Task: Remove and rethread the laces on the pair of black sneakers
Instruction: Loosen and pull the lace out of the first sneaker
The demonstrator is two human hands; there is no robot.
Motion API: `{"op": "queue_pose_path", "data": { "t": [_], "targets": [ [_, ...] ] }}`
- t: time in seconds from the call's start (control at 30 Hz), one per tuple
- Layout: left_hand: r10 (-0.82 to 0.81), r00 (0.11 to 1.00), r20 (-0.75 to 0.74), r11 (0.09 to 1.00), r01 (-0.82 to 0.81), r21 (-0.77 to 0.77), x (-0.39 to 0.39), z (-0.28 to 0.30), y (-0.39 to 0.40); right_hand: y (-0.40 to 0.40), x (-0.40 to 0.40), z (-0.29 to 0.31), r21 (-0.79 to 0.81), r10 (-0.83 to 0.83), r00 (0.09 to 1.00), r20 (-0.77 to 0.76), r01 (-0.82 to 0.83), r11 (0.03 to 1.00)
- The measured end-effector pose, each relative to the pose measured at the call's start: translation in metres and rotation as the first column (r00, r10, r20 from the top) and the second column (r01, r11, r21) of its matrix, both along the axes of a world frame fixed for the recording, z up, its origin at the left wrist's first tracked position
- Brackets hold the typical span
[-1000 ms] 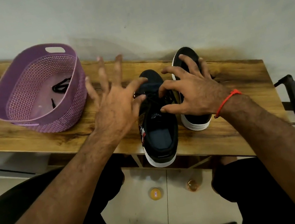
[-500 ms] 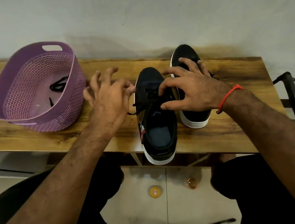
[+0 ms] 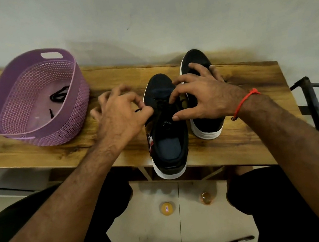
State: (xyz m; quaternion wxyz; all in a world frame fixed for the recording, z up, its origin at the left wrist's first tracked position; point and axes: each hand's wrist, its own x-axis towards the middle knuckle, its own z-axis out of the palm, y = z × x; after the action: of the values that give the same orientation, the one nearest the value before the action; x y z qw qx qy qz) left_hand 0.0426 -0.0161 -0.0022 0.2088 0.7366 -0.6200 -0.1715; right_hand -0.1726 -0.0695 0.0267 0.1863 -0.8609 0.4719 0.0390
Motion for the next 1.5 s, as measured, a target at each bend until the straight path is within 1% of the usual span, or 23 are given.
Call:
{"op": "queue_pose_path", "data": {
  "t": [0.07, 0.13, 0.2, 0.27, 0.3, 0.37, 0.4, 0.43, 0.53, 0.57, 0.63, 0.7, 0.73, 0.77, 0.83, 0.87, 0.9, 0.97, 1.1, 1.3, 1.37, 1.43, 1.5],
  "targets": [
    [0.074, 0.997, 0.013, 0.997, -0.074, 0.02, 0.009, -0.001, -0.002, -0.001, -0.003, 0.001, 0.017, -0.005, 1.0, 0.002, 0.005, 1.0],
    [0.065, 0.998, 0.013, 0.998, -0.064, -0.025, 0.012, -0.001, -0.003, -0.001, -0.004, 0.002, 0.041, -0.005, 1.0, 0.005, 0.005, 0.999],
    [-0.077, 0.997, -0.007, 0.994, 0.076, -0.083, 0.006, -0.001, -0.001, 0.0, -0.003, 0.002, 0.064, 0.002, 1.0, 0.014, -0.003, 0.998],
    [-0.247, 0.968, 0.038, 0.966, 0.249, -0.072, -0.004, -0.003, 0.003, 0.0, -0.002, 0.002, 0.075, 0.01, 1.0, 0.014, -0.011, 0.997],
    [-0.294, 0.951, 0.091, 0.953, 0.3, -0.053, -0.01, -0.005, 0.006, 0.0, -0.002, 0.001, 0.077, 0.005, 1.0, 0.012, -0.006, 0.997],
    [-0.287, 0.947, 0.143, 0.953, 0.298, -0.061, -0.015, -0.009, 0.009, 0.0, -0.002, 0.0, 0.084, -0.015, 1.0, 0.003, 0.015, 0.996],
    [-0.253, 0.961, 0.113, 0.962, 0.262, -0.075, -0.016, -0.007, 0.009, 0.0, -0.001, -0.001, 0.087, -0.022, 1.0, -0.002, 0.022, 0.996],
    [-0.222, 0.974, 0.044, 0.971, 0.225, -0.082, -0.013, -0.008, 0.006, 0.0, 0.0, -0.003, 0.089, -0.021, 1.0, -0.007, 0.022, 0.996],
    [-0.147, 0.963, -0.227, 0.989, 0.147, -0.017, -0.005, -0.007, -0.004, 0.001, 0.003, -0.005, 0.099, 0.003, 0.999, -0.04, 0.001, 0.995],
    [-0.096, 0.943, -0.32, 0.995, 0.1, -0.005, -0.003, -0.006, -0.006, 0.0, 0.005, -0.005, 0.103, 0.008, 0.999, -0.047, -0.003, 0.995],
    [0.039, 0.869, -0.494, 0.999, -0.024, 0.037, 0.001, -0.001, -0.008, 0.001, 0.007, -0.003, 0.117, 0.008, 0.999, -0.041, -0.003, 0.993],
    [0.167, 0.79, -0.589, 0.986, -0.123, 0.116, 0.007, 0.002, -0.01, 0.001, 0.006, -0.002, 0.132, 0.007, 1.0, -0.022, -0.004, 0.991],
    [0.207, 0.779, -0.592, 0.978, -0.153, 0.139, 0.011, 0.002, -0.011, 0.001, 0.005, -0.003, 0.138, 0.01, 1.0, -0.011, -0.008, 0.99],
    [0.232, 0.791, -0.566, 0.973, -0.18, 0.148, 0.013, 0.003, -0.011, 0.001, 0.005, -0.003, 0.141, 0.014, 1.0, -0.003, -0.013, 0.99],
    [0.199, 0.899, -0.391, 0.98, -0.185, 0.075, 0.017, 0.002, -0.011, 0.001, 0.004, -0.004, 0.132, 0.023, 1.0, 0.001, -0.023, 0.991],
    [0.113, 0.951, -0.287, 0.994, -0.11, 0.027, 0.017, 0.002, -0.009, 0.001, 0.004, -0.005, 0.122, 0.031, 1.0, -0.004, -0.031, 0.992],
    [-0.006, 0.979, -0.203, 1.0, 0.006, 0.002, 0.014, 0.002, -0.007, 0.001, 0.005, -0.005, 0.11, 0.043, 0.999, -0.014, -0.041, 0.993],
    [-0.182, 0.976, -0.119, 0.983, 0.181, -0.018, 0.005, 0.005, -0.002, 0.001, 0.006, -0.007, 0.085, 0.068, 0.997, -0.032, -0.065, 0.994],
    [-0.31, 0.951, -0.007, 0.951, 0.31, -0.002, -0.001, -0.001, 0.002, 0.003, 0.009, -0.009, 0.099, 0.114, 0.993, -0.029, -0.11, 0.989],
    [-0.37, 0.929, 0.036, 0.925, 0.364, 0.104, 0.006, 0.003, -0.003, 0.005, 0.012, -0.01, 0.129, 0.133, 0.991, -0.013, -0.13, 0.983],
    [-0.348, 0.937, -0.004, 0.932, 0.347, 0.105, 0.007, 0.0, -0.005, 0.004, 0.011, -0.009, 0.14, 0.117, 0.993, -0.003, -0.115, 0.983],
    [-0.248, 0.964, -0.09, 0.963, 0.256, 0.082, 0.01, -0.003, -0.011, 0.004, 0.011, -0.009, 0.145, 0.108, 0.994, 0.006, -0.107, 0.984],
    [-0.056, 0.984, -0.167, 0.997, 0.065, 0.045, 0.017, -0.005, -0.016, 0.004, 0.011, -0.01, 0.148, 0.103, 0.995, 0.012, -0.104, 0.984]
  ]
}}
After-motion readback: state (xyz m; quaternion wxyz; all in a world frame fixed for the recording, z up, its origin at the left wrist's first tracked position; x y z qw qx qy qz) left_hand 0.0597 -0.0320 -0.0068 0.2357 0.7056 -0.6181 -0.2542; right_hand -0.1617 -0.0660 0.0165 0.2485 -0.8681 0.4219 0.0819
